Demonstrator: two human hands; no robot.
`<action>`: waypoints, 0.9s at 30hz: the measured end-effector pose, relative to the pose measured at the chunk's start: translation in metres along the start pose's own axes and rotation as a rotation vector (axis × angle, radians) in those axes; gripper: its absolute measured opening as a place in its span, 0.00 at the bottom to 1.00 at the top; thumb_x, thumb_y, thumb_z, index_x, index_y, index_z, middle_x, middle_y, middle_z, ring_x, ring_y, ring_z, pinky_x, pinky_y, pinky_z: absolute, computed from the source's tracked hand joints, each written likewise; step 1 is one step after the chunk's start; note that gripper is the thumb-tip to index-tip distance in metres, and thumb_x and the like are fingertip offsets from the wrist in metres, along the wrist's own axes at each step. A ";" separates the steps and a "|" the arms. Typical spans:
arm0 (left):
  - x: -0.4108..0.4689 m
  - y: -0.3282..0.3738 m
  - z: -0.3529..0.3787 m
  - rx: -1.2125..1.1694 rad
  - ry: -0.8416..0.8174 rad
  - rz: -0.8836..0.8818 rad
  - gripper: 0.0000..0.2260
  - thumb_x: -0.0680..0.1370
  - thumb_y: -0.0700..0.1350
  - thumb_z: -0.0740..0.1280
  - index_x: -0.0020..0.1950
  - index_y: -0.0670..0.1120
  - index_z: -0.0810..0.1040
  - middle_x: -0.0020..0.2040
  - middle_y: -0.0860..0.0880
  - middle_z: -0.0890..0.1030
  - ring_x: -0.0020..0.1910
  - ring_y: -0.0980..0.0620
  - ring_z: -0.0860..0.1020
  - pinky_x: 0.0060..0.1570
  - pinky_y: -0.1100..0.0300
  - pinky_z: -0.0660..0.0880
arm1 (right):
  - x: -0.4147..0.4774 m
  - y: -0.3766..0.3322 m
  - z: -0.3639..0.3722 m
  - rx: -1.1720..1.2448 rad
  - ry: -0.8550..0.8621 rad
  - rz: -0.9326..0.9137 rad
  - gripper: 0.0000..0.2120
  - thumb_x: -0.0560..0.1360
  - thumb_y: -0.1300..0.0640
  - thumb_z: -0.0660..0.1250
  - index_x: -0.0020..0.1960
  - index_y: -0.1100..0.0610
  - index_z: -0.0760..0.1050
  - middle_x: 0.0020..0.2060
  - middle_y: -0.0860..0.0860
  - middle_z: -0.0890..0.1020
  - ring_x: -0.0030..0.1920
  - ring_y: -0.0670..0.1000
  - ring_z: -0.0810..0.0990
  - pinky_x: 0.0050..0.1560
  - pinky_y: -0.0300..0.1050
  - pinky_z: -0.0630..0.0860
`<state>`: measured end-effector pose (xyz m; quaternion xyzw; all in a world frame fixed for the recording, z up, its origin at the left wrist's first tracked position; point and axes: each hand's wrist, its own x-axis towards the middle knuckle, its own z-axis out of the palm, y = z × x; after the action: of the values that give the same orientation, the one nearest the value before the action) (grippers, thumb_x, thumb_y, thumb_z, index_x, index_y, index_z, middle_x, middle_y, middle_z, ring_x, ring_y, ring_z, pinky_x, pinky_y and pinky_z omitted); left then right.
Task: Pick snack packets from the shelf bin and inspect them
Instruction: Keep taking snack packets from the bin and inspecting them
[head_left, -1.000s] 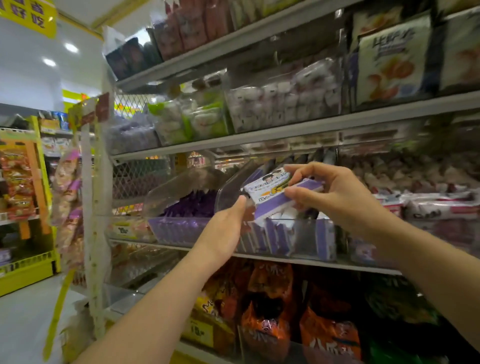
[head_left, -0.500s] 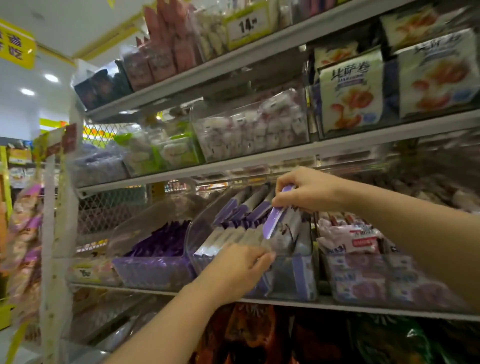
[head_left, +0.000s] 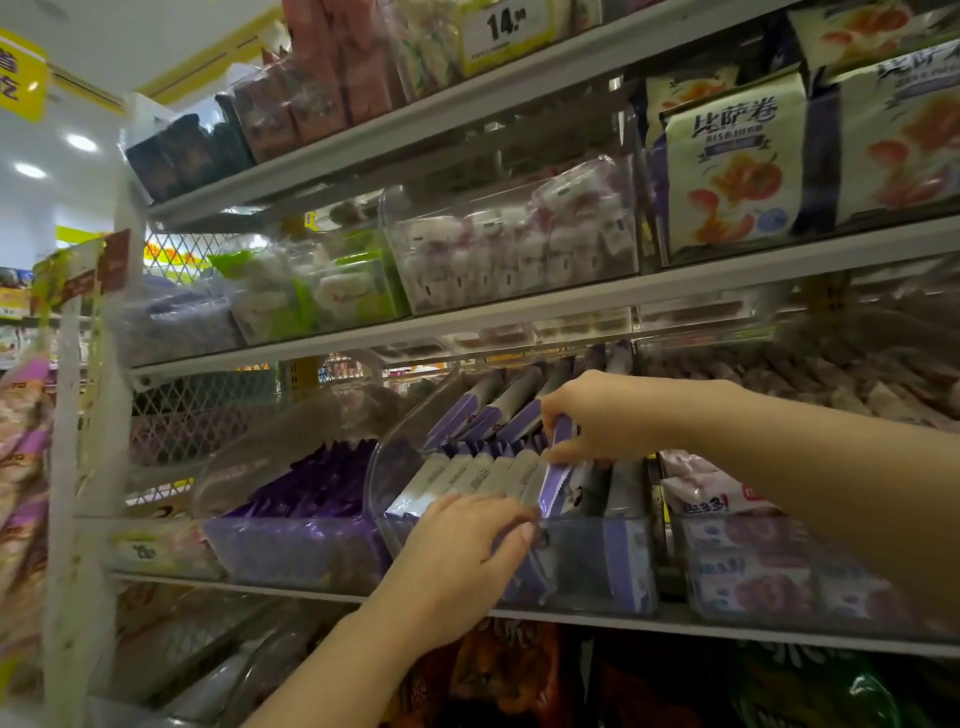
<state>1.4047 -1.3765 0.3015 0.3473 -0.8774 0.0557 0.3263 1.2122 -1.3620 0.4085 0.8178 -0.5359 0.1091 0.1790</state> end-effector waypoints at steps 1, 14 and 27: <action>0.000 0.000 0.001 -0.004 0.003 0.000 0.11 0.82 0.54 0.55 0.54 0.58 0.77 0.48 0.63 0.77 0.52 0.65 0.72 0.61 0.58 0.66 | 0.001 -0.001 0.002 -0.017 0.000 0.003 0.11 0.77 0.45 0.66 0.54 0.50 0.73 0.35 0.42 0.70 0.33 0.41 0.71 0.30 0.36 0.64; 0.000 -0.001 0.003 -0.013 -0.014 -0.036 0.13 0.82 0.55 0.54 0.60 0.59 0.75 0.54 0.62 0.78 0.54 0.65 0.72 0.69 0.54 0.60 | -0.007 -0.025 0.016 -0.015 -0.148 -0.038 0.16 0.79 0.43 0.62 0.55 0.53 0.79 0.48 0.50 0.82 0.45 0.49 0.80 0.45 0.42 0.76; 0.016 0.023 0.003 -0.093 0.052 0.045 0.14 0.80 0.55 0.53 0.60 0.60 0.74 0.55 0.68 0.75 0.59 0.71 0.67 0.71 0.64 0.46 | -0.024 -0.003 -0.018 -0.109 -0.251 -0.085 0.11 0.77 0.55 0.64 0.55 0.48 0.82 0.48 0.46 0.84 0.45 0.48 0.80 0.50 0.41 0.75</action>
<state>1.3798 -1.3689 0.3119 0.3106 -0.8778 0.0313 0.3633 1.2055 -1.3331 0.4152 0.8361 -0.5240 -0.0311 0.1594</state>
